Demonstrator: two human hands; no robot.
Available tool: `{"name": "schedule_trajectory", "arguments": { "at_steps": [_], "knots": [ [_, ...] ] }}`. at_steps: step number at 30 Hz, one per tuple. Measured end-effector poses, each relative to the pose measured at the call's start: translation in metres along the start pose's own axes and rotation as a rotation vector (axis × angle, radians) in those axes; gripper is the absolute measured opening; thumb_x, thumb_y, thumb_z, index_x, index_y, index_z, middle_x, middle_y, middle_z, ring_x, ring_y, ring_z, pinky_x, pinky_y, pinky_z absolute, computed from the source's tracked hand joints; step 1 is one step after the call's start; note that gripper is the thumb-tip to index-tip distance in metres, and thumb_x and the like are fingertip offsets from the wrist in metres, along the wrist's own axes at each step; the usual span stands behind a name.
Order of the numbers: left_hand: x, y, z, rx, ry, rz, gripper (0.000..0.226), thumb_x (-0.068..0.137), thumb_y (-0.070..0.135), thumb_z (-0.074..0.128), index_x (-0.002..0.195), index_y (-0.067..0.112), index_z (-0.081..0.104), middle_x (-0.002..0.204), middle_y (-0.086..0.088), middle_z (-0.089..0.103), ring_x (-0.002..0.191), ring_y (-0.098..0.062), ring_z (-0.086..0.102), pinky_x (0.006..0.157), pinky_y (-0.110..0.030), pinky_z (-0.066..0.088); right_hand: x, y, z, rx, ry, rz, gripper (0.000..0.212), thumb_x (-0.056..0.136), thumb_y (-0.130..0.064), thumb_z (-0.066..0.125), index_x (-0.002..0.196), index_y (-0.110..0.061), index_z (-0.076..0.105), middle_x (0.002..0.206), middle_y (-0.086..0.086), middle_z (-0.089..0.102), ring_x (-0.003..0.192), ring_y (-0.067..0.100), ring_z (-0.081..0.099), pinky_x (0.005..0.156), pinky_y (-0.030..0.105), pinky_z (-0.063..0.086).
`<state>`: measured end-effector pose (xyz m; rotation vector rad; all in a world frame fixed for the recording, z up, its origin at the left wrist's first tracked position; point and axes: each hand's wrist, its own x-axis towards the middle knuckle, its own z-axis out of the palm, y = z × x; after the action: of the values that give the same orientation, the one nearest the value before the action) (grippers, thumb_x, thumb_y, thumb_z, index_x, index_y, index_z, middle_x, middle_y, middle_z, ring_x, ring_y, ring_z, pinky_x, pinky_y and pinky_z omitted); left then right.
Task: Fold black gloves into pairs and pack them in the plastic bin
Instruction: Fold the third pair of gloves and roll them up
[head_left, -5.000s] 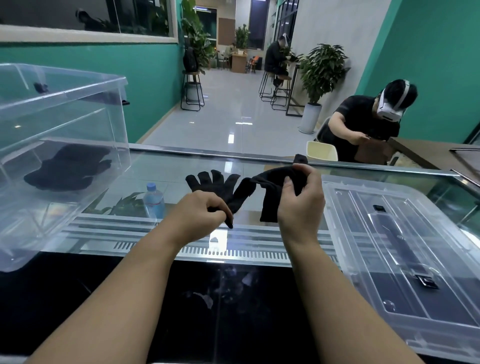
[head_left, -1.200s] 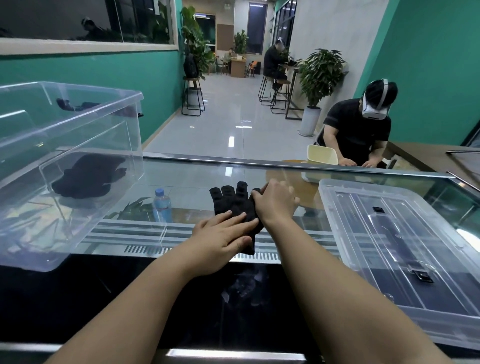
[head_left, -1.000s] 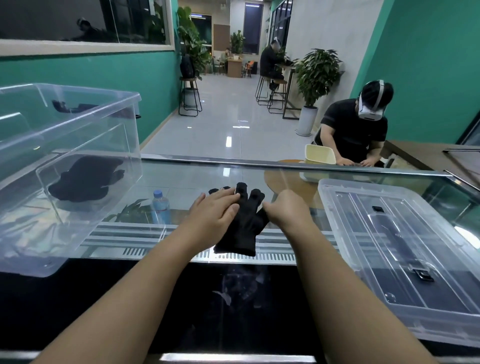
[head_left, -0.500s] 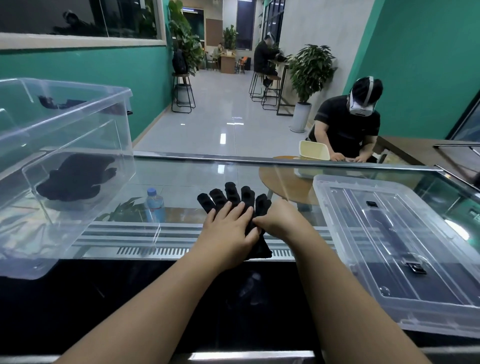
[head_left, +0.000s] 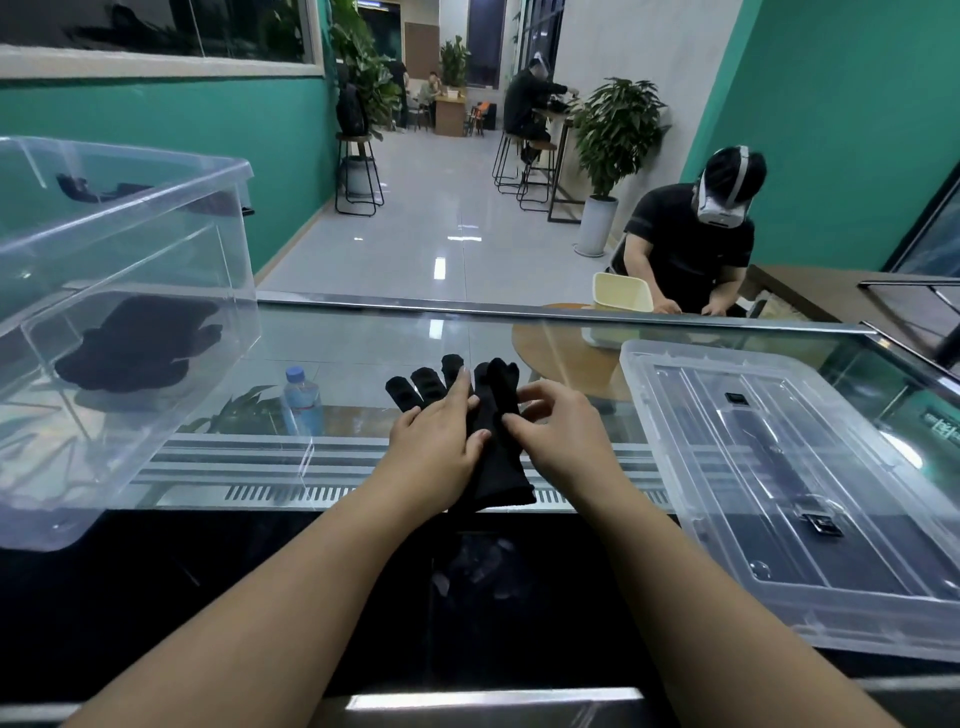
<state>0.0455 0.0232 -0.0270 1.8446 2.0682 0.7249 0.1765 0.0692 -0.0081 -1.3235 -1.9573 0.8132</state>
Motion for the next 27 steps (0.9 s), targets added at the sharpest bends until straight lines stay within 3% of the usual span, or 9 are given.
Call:
{"name": "schedule_trajectory", "arguments": {
  "at_steps": [4,8,9,11,14,16,20,23,27],
  "knots": [
    [0.001,-0.001,-0.001,0.018,0.038,0.027,0.072,0.093,0.031,0.049,0.149,0.024,0.003,0.144,0.008,0.044,0.136,-0.014,0.035,0.106,-0.032,0.023,0.001,0.000,0.001,-0.057,0.057,0.035,0.016,0.078,-0.009,0.059,0.091,-0.014,0.065,0.079,-0.002,0.061,0.077,0.016,0.059,0.068,0.025,0.044],
    [-0.004,-0.003,-0.005,-0.016,0.100,0.114,0.076,0.090,0.027,0.056,0.145,0.043,0.007,0.150,0.004,0.033,0.132,-0.020,0.039,0.107,-0.036,0.028,-0.001,0.002,0.006,-0.191,0.016,-0.122,0.021,0.079,-0.003,0.058,0.094,-0.014,0.068,0.089,0.001,0.059,0.077,0.014,0.054,0.072,0.027,0.046],
    [-0.004,-0.005,-0.006,0.014,0.130,0.173,0.074,0.088,0.025,0.059,0.144,0.044,0.015,0.151,0.003,0.031,0.132,-0.021,0.040,0.107,-0.039,0.031,-0.002,0.002,0.007,-0.227,-0.003,-0.160,0.021,0.080,-0.004,0.058,0.095,-0.015,0.069,0.093,0.002,0.059,0.080,0.016,0.055,0.075,0.028,0.047],
    [-0.002,-0.009,-0.008,0.064,0.188,0.314,0.056,0.083,0.018,0.064,0.134,0.032,0.046,0.143,-0.001,0.046,0.125,-0.024,0.049,0.101,-0.046,0.041,-0.005,0.002,0.006,-0.307,-0.041,-0.214,0.023,0.084,-0.007,0.057,0.100,-0.016,0.070,0.098,0.004,0.060,0.088,0.021,0.057,0.080,0.033,0.049],
    [-0.001,-0.013,-0.009,0.131,0.207,0.452,0.023,0.079,0.011,0.062,0.101,0.012,0.070,0.101,-0.008,0.071,0.093,-0.029,0.064,0.078,-0.042,0.053,-0.006,0.003,0.002,-0.437,-0.113,-0.277,0.025,0.089,-0.011,0.054,0.106,-0.019,0.070,0.105,0.004,0.062,0.101,0.022,0.055,0.083,0.038,0.049],
    [-0.003,-0.011,-0.010,0.158,0.183,0.435,0.019,0.082,0.005,0.060,0.097,0.009,0.070,0.092,-0.009,0.070,0.086,-0.029,0.063,0.072,-0.037,0.051,-0.008,0.003,-0.003,-0.442,-0.143,-0.284,0.025,0.089,-0.013,0.055,0.107,-0.021,0.070,0.107,0.002,0.062,0.105,0.021,0.054,0.085,0.037,0.049],
    [-0.001,-0.010,-0.007,0.142,0.201,0.405,0.031,0.088,0.010,0.058,0.119,0.013,0.062,0.115,-0.005,0.061,0.104,-0.020,0.057,0.080,-0.019,0.037,-0.013,0.007,-0.007,-0.462,-0.136,-0.273,0.030,0.088,-0.017,0.056,0.118,-0.018,0.061,0.113,0.001,0.063,0.108,0.019,0.054,0.091,0.032,0.046],
    [0.007,-0.007,-0.006,0.179,0.122,0.339,0.034,0.094,0.017,0.049,0.127,0.017,0.056,0.124,-0.001,0.057,0.113,-0.019,0.048,0.088,-0.020,0.034,-0.016,0.008,-0.004,-0.345,-0.092,-0.129,0.039,0.087,-0.028,0.060,0.123,-0.013,0.056,0.113,0.005,0.065,0.103,0.019,0.059,0.087,0.029,0.047],
    [0.005,-0.003,-0.007,0.270,0.134,0.335,0.032,0.091,0.006,0.046,0.117,0.013,0.062,0.111,-0.007,0.063,0.101,-0.024,0.054,0.081,-0.025,0.037,-0.017,0.007,0.002,-0.247,-0.036,-0.010,0.034,0.085,-0.024,0.060,0.116,-0.011,0.055,0.105,0.006,0.064,0.095,0.019,0.059,0.074,0.024,0.041]
  ]
}}
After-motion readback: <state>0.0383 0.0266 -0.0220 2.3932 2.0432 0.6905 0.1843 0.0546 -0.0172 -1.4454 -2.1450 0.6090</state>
